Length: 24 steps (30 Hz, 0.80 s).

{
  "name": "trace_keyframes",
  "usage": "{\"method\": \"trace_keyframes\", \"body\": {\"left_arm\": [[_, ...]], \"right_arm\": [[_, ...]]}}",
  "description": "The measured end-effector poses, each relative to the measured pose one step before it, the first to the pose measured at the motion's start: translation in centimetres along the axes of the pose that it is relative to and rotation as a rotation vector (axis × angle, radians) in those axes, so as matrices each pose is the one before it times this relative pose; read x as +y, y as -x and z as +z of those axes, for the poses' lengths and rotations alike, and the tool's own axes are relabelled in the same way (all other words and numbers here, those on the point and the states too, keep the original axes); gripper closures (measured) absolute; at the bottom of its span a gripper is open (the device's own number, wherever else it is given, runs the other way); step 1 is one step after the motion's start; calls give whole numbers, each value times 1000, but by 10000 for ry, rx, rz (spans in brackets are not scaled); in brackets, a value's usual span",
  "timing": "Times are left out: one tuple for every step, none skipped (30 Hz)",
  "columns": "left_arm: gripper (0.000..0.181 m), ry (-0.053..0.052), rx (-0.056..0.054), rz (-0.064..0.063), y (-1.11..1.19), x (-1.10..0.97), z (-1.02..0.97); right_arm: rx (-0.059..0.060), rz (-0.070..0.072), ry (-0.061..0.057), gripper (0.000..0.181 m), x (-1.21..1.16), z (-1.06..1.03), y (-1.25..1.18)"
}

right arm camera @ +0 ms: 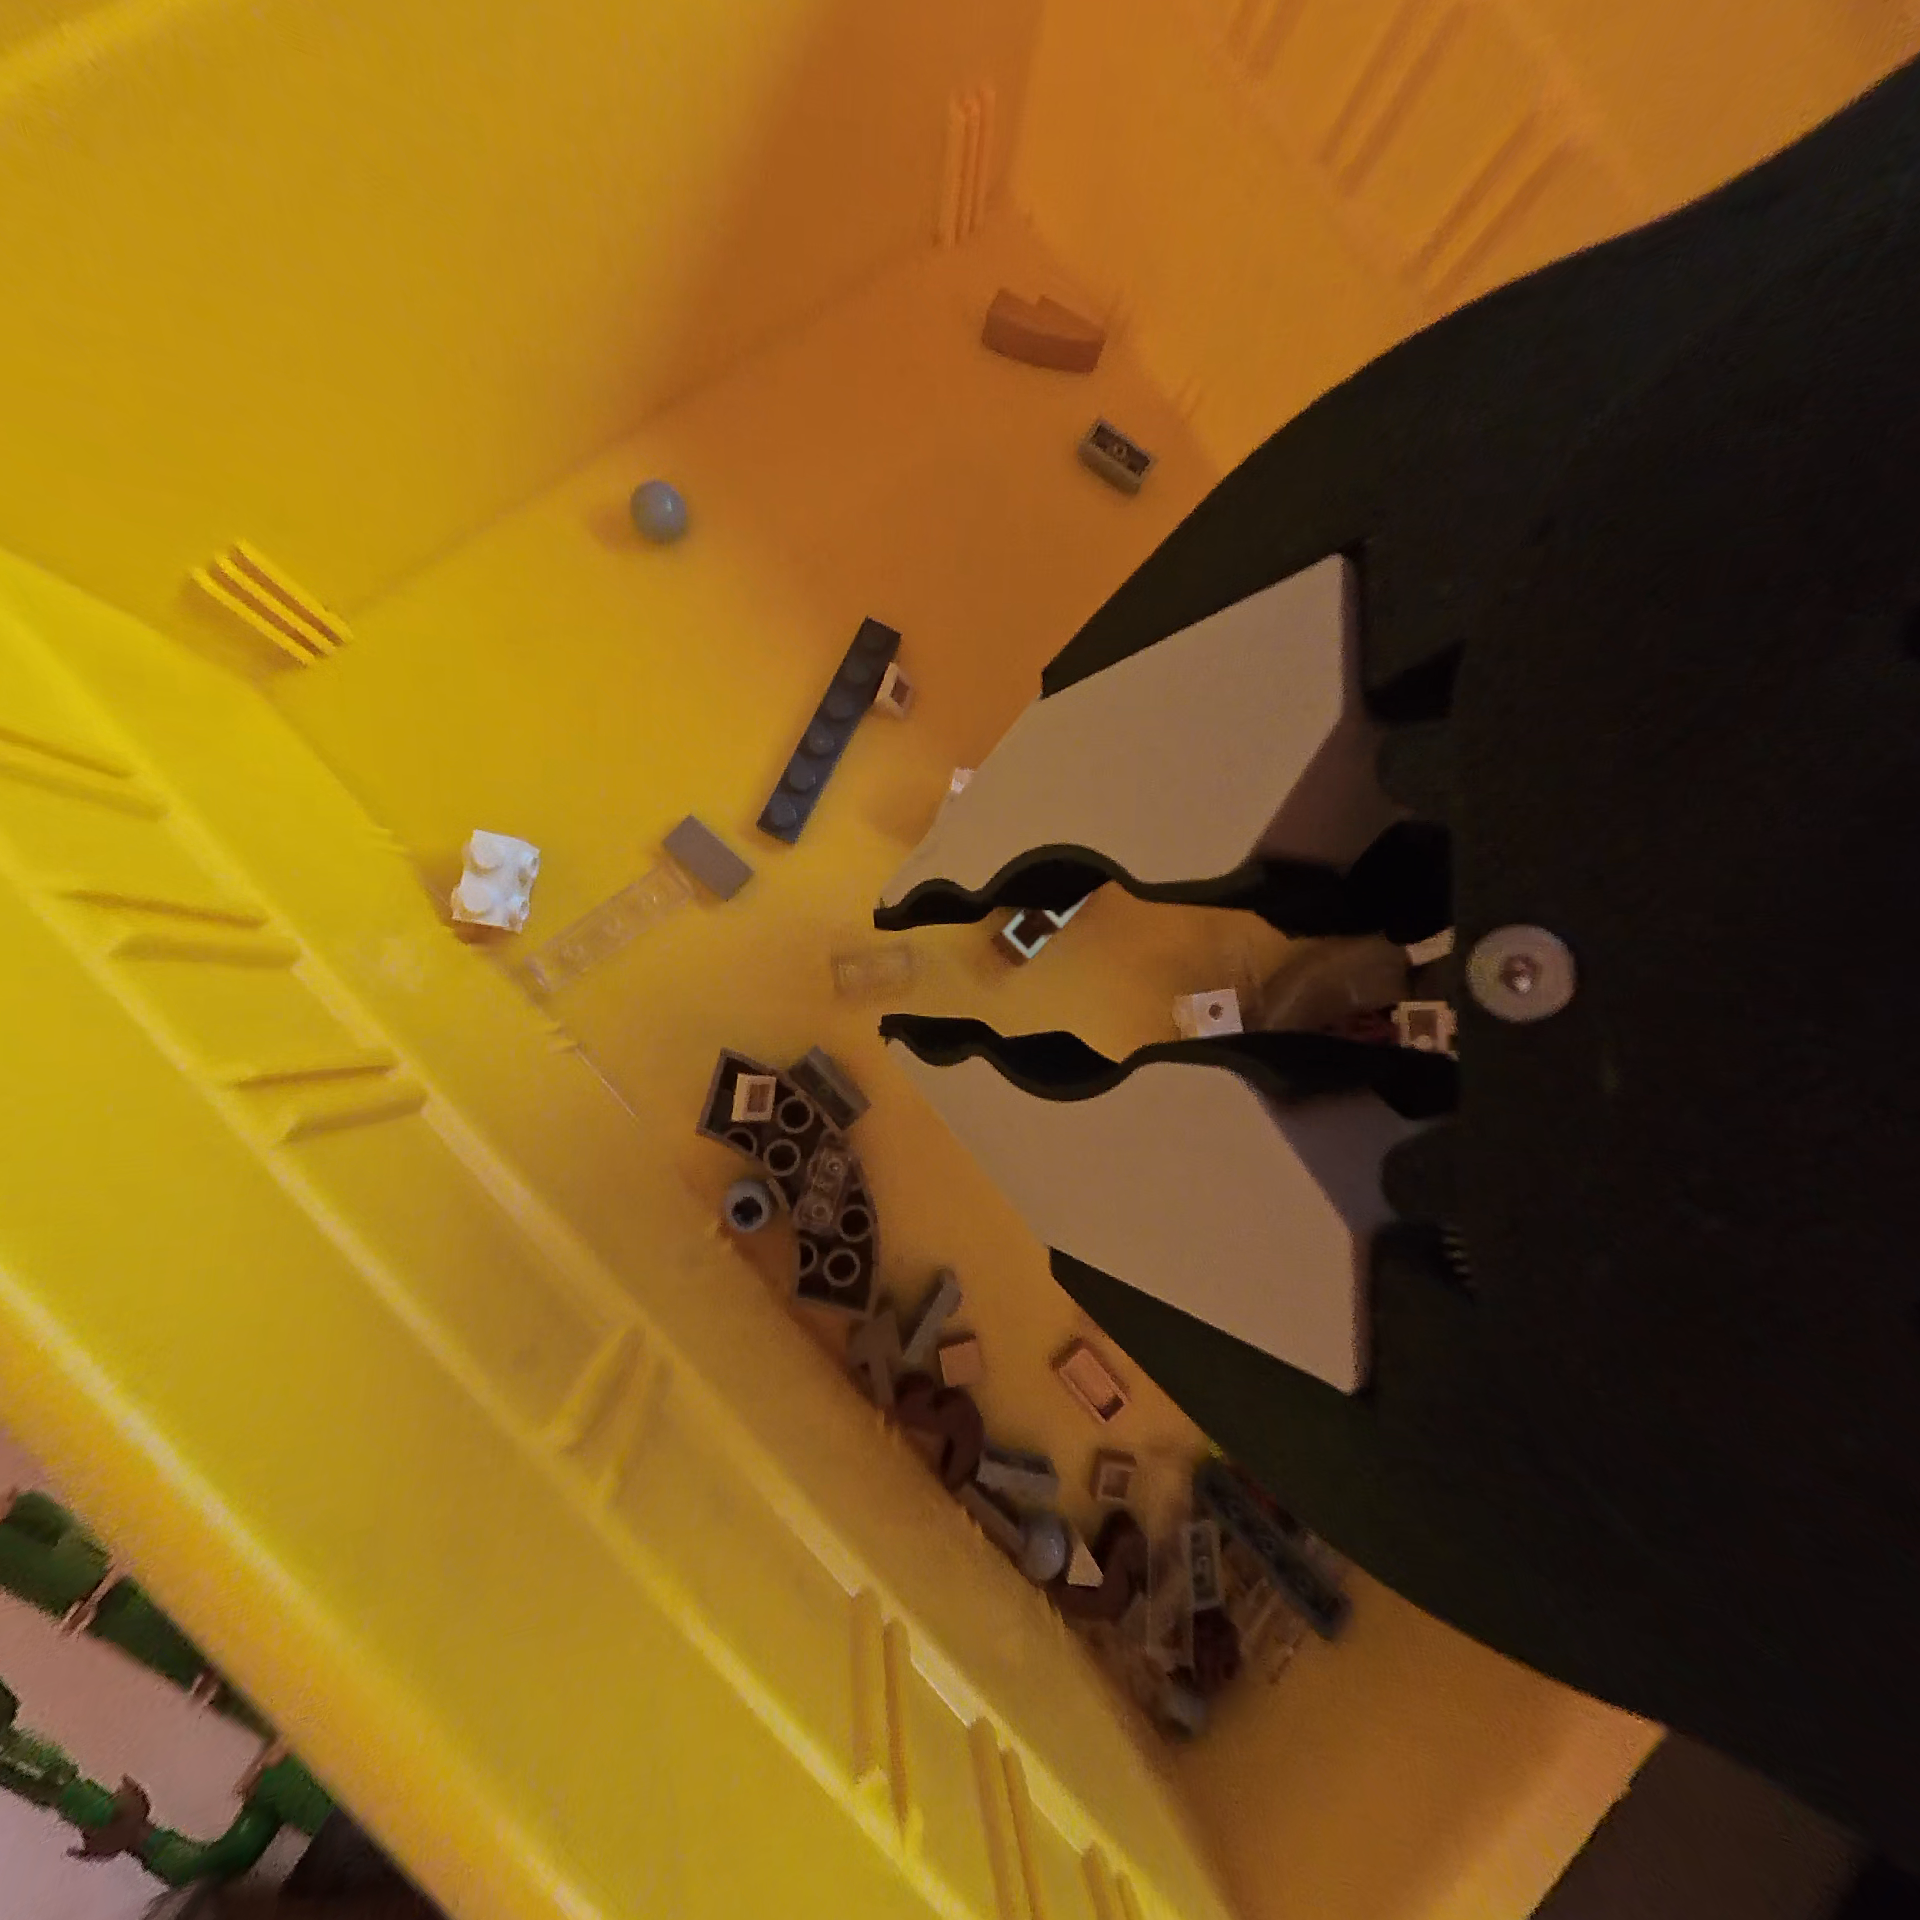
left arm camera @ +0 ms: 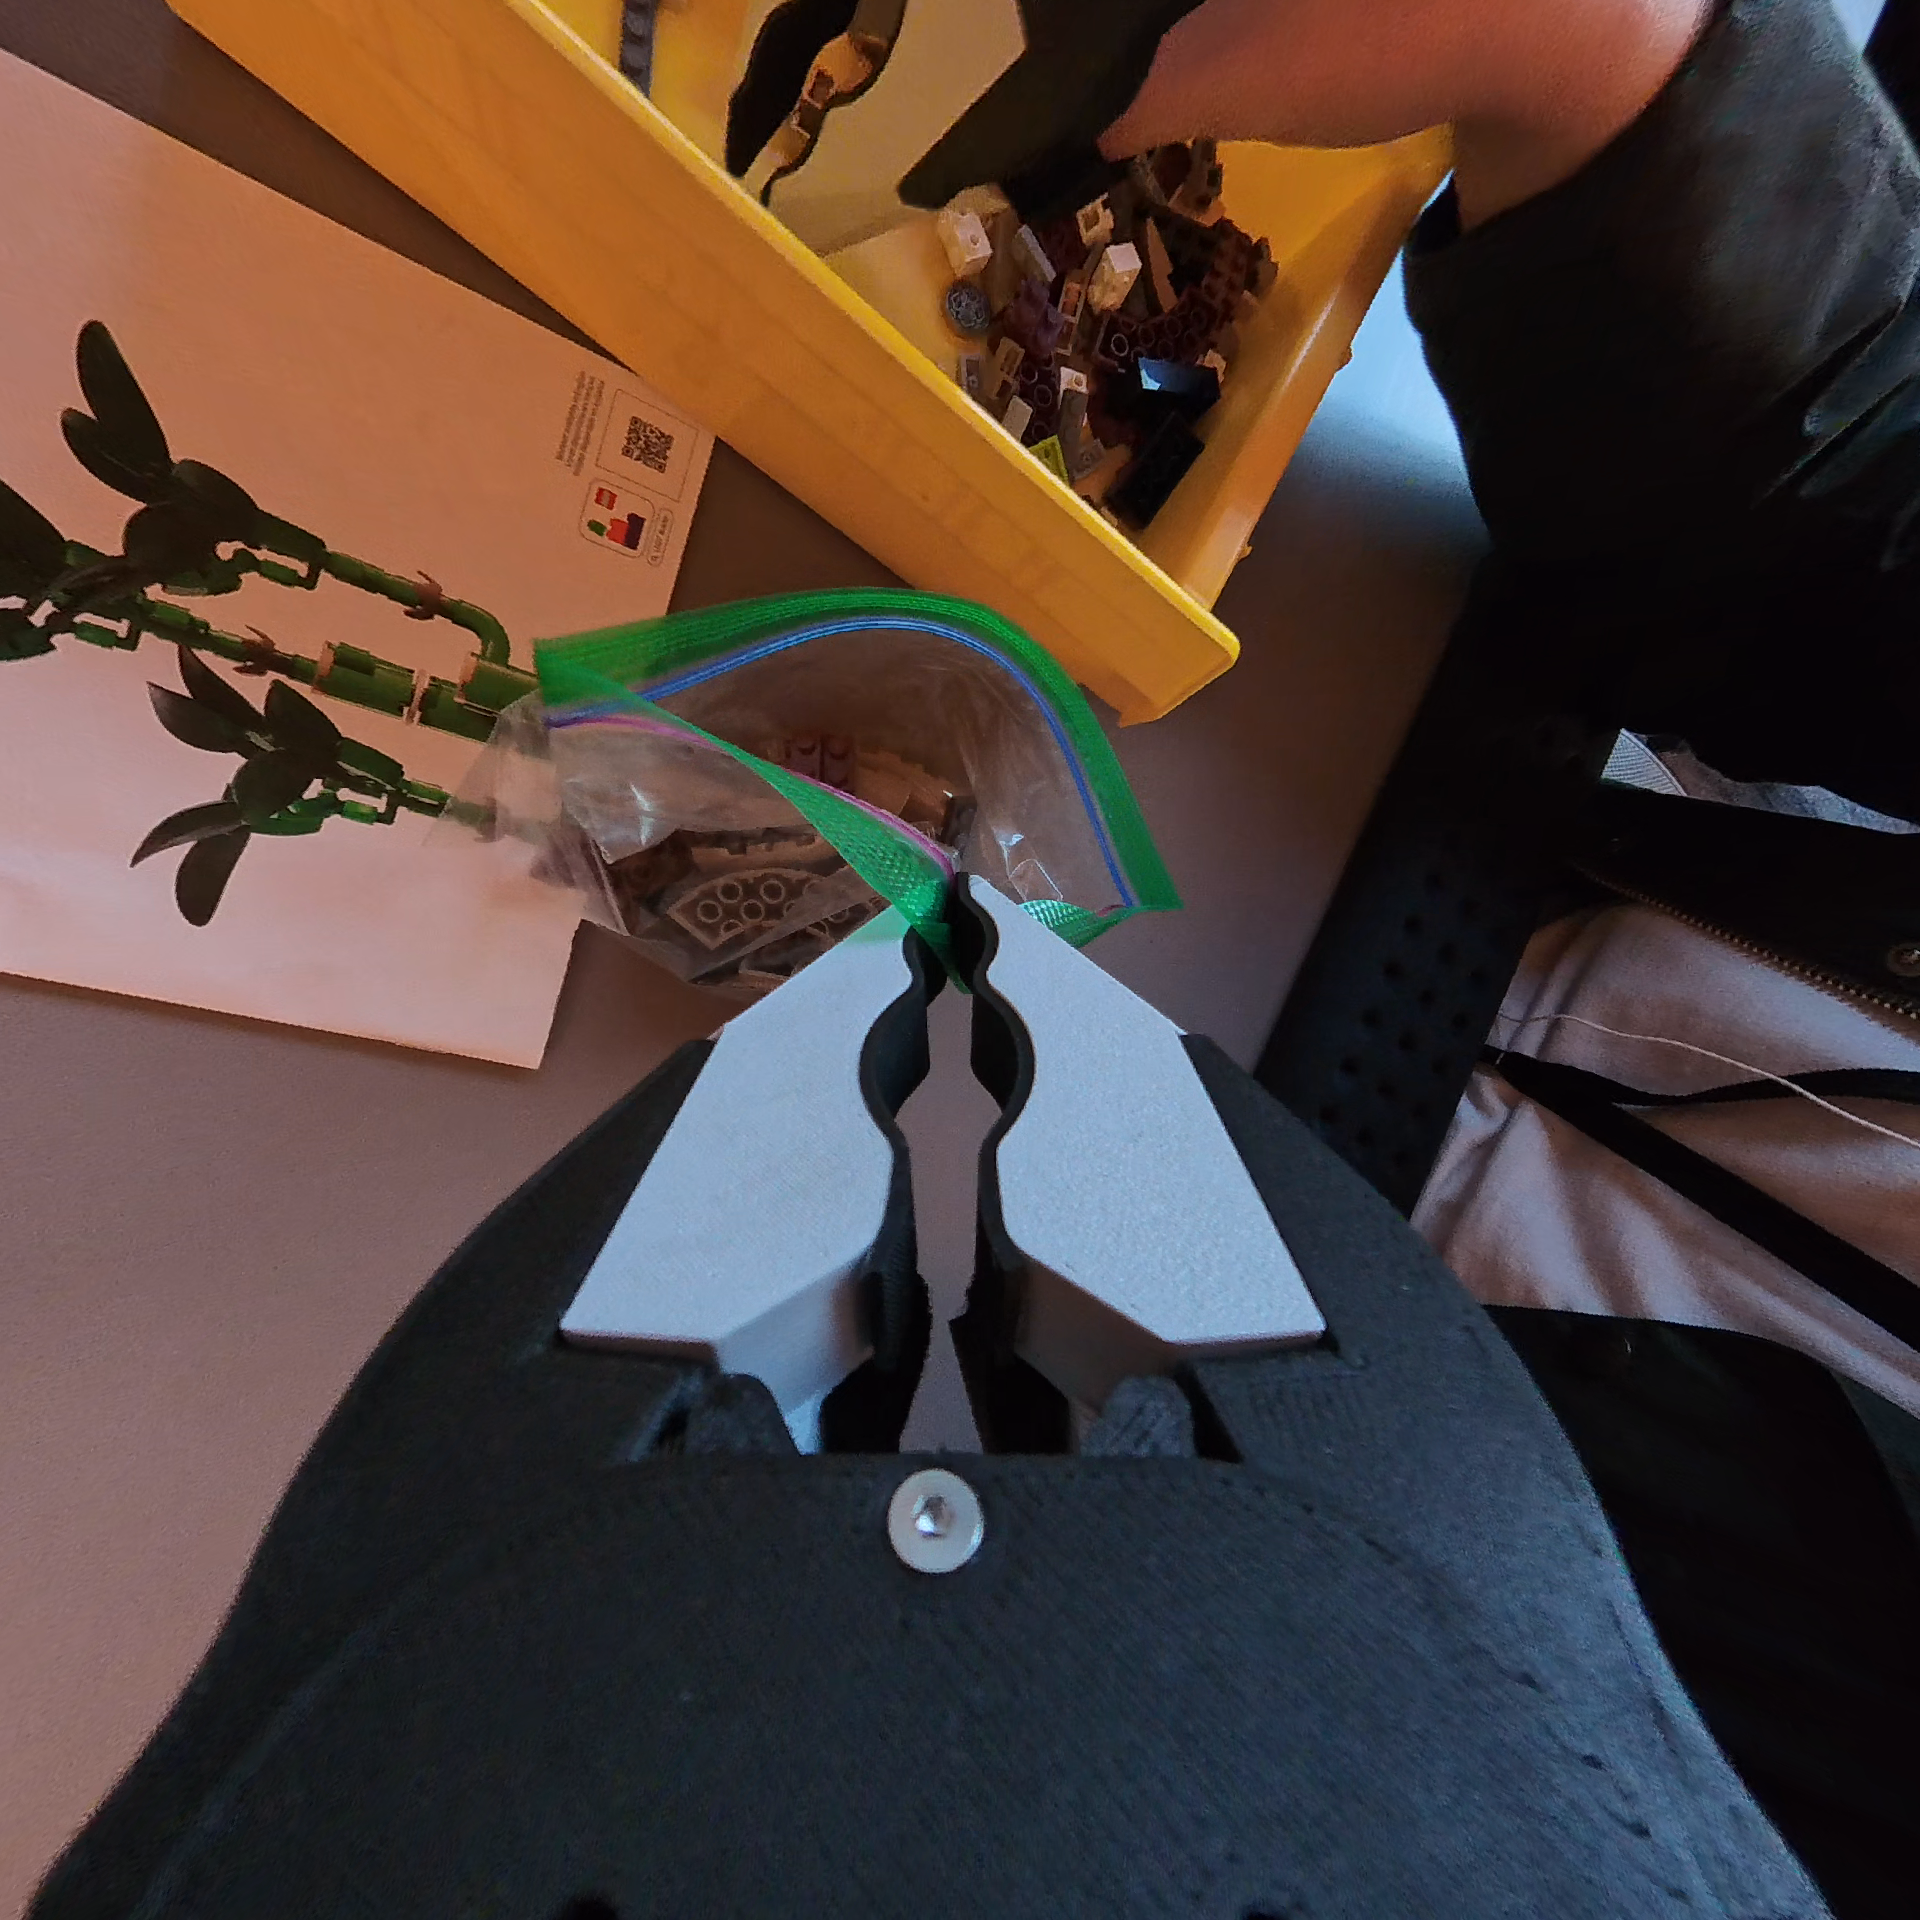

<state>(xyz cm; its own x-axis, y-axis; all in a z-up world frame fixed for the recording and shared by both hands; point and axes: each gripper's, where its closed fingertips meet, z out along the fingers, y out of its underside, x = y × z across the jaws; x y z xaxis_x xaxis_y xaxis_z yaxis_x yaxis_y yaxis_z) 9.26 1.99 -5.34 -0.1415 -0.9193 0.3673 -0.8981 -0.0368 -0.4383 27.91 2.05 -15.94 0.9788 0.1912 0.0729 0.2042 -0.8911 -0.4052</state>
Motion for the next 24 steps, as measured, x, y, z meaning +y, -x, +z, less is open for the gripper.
{"method": "trace_keyframes", "body": {"left_arm": [[181, 2, 5, -6, -3, 11, -9], [181, 0, -14, 7, 5, 10, -21], [181, -5, -18, 15, -10, 4, -30], [181, -4, -16, 14, -8, -8, -15], [181, -1, -8, 4, -9, 4, -4], [181, 5, 9, -2, -13, -2, 25], [181, 14, 17, -2, -8, 19, 31], [181, 14, 12, -4, 0, 10, 35], [181, 12, 14, -10, 5, 12, 41], [181, 11, 17, -12, 5, 6, 29], [181, 0, 9, -8, 25, -16, 25], [181, -9, 4, -11, 35, -32, 19], [181, -7, 13, -24, 35, -26, 43], [181, 8, 25, -39, 35, -6, 69], [181, 28, 20, -42, 31, 22, 83], [181, 28, -16, -34, 62, 26, 79], [181, 16, -43, -31, 90, 6, 58], [181, 16, -27, -18, 47, 17, 42], [181, 19, 4, 6, -33, 24, 15], [181, 14, -3, 23, -41, 37, -27], [181, 1, -18, 25, -14, 23, -59], [181, -18, -15, 18, -1, 9, -98], [181, -31, -9, 2, 29, -7, -100], [181, -26, 5, -24, 43, -7, -87]], "right_arm": [[-53, 31, 77, 164, 174, 263, 3], [-192, 28, -38, 167, -2, 86, 175], [-131, 22, -120, 171, -93, -10, 74], [-82, -105, 75, 173, 236, 20, 11], [-25, -90, 19, 174, 112, -204, -40], [97, -62, 81, 174, 152, -446, -229], [100, -46, -116, 174, -175, -833, -130], [-34, -39, -373, 174, -675, -1306, 228], [-186, -67, -617, 173, -1230, -1749, 707], [-406, -146, -836, 174, -1782, -2047, 1437], [-861, -280, -1053, 174, -2361, -2114, 2646], [-1058, -484, -1087, 174, -2559, -1591, 3446], [-890, -670, -766, 174, -2010, -582, 3344], [-464, -654, -218, 174, -969, 426, 2369], [110, -460, 340, 174, 36, 1031, 929], [385, -264, 611, 174, 693, 1325, 13], [93, -166, 504, 174, 726, 1496, 152], [-94, -18, 154, 174, 309, 1424, 197], [-52, 133, 167, 173, 401, 1085, -59], [-27, 93, 336, 163, 521, 486, -215], [69, -37, 60, 159, 75, -336, -385], [319, -70, -440, 160, -533, -1070, -804], [451, 58, -680, 163, -756, -1452, -1247], [640, 244, -635, 167, -481, -1383, -1900]]}}
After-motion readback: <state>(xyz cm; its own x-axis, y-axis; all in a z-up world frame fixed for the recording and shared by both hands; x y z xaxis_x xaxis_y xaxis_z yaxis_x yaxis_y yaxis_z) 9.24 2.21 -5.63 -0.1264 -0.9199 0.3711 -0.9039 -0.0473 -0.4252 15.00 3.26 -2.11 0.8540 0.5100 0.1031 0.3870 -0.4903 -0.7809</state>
